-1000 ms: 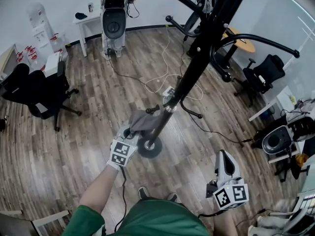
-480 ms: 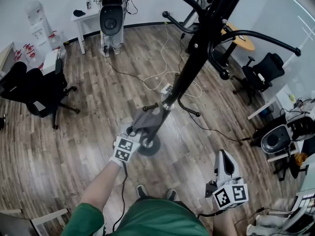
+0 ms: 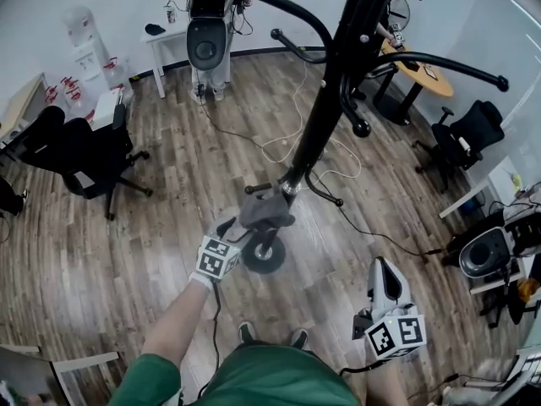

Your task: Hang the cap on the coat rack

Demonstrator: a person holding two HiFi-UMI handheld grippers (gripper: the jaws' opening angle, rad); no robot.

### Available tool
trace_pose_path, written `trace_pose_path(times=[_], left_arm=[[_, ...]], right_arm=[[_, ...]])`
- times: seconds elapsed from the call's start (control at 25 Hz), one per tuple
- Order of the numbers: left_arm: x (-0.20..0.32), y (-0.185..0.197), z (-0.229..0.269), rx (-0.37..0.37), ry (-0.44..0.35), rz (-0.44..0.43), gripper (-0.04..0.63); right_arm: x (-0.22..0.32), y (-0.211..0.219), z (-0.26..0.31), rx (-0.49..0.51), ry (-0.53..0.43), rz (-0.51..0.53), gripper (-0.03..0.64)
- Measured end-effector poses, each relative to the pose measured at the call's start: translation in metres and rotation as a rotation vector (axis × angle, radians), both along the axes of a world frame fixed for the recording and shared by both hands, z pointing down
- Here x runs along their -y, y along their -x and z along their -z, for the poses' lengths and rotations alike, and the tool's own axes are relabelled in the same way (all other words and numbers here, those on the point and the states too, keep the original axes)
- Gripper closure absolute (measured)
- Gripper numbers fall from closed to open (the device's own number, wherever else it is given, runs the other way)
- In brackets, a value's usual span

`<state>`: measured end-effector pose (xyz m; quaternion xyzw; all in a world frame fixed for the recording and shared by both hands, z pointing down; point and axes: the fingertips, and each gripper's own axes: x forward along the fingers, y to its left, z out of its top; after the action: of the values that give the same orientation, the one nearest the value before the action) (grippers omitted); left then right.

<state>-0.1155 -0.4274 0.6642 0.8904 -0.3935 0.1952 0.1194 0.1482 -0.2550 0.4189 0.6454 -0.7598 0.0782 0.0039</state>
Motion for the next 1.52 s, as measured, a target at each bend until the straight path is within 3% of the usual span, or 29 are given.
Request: trace_pose_path(times=[0.28,0.48,0.68,0.92,1.16,1.32,1.52], left_arm=[[-0.026,0.02,0.009,-0.022,0.038,0.1,0.328],[-0.052,0.013,0.044,-0.073,0.033,0.146,0.331],[-0.072,-0.012,0.105,-0.145,-0.058,0.153,0.346],[-0.087,-0.039,0.197,-0.222,-0.226,0.165,0.383],[-0.102,-0.047,0.273,-0.296,-0.369,0.219,0.481],[-0.116,-0.047,0.304,-0.335,-0.435,0.253,0.541],[-0.127,-0.043,0.321,-0.369,-0.465,0.292,0.557]], right_arm=[[0.005,-0.01,0.001,0.036,-0.017,0.053,0.614],[0.011,-0.023,0.008,0.057,-0.037,0.083,0.614],[0.014,-0.033,0.018,0.071,-0.064,0.112,0.614],[0.019,-0.045,0.032,0.087,-0.1,0.143,0.614],[0.024,-0.05,0.045,0.099,-0.145,0.176,0.614],[0.023,-0.051,0.057,0.104,-0.173,0.192,0.614],[0.024,-0.059,0.069,0.103,-0.198,0.199,0.614]])
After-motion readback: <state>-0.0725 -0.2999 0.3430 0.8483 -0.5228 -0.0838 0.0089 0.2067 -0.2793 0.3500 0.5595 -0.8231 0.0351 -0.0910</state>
